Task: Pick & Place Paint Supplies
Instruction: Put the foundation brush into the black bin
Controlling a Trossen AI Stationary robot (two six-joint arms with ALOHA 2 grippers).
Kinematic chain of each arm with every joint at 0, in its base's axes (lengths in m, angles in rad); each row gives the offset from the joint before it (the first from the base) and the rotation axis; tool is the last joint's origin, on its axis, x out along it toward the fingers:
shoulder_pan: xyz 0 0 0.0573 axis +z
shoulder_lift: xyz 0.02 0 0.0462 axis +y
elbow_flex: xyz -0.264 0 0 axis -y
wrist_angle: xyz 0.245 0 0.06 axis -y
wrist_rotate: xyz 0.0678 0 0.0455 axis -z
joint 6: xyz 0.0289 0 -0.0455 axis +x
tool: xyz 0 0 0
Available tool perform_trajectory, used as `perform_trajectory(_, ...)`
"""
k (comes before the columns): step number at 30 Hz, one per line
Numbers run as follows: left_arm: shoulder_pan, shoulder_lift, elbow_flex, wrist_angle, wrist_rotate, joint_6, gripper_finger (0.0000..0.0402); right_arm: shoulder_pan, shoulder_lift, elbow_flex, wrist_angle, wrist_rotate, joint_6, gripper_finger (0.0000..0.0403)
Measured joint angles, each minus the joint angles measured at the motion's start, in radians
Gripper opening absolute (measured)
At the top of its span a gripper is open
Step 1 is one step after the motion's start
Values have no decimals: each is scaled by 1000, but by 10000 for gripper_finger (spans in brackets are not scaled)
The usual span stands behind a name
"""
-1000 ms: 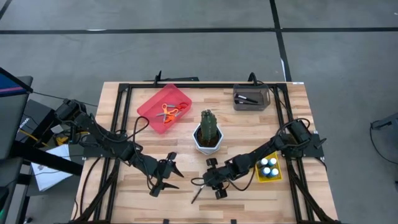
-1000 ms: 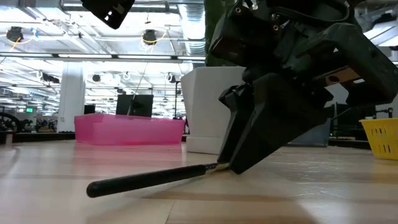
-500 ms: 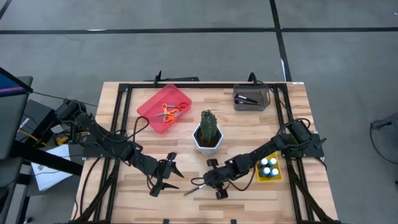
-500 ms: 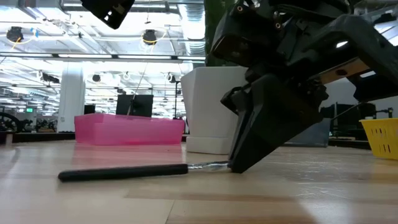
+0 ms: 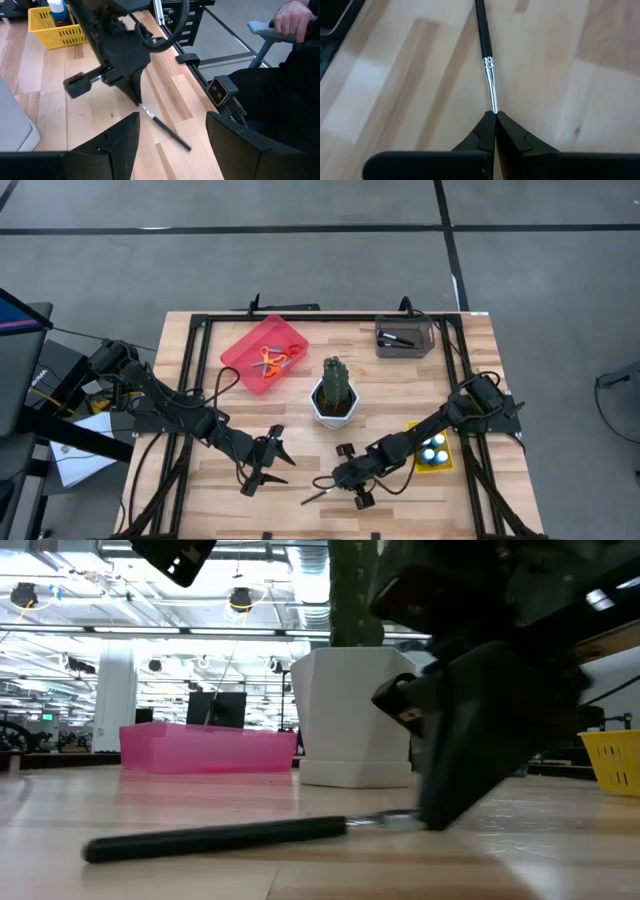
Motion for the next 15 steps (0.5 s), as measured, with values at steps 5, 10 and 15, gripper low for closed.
perform_trajectory(5,0,0,0,-3,-4,0,222,29,-51,-4,-60,1,1,1)
perform_trajectory(10,0,0,0,-6,-4,0,222,81,-127,-3,-142,124,8,1)
perform_trajectory(15,0,0,0,-6,-3,0,222,142,-204,-1,-209,242,48,0)
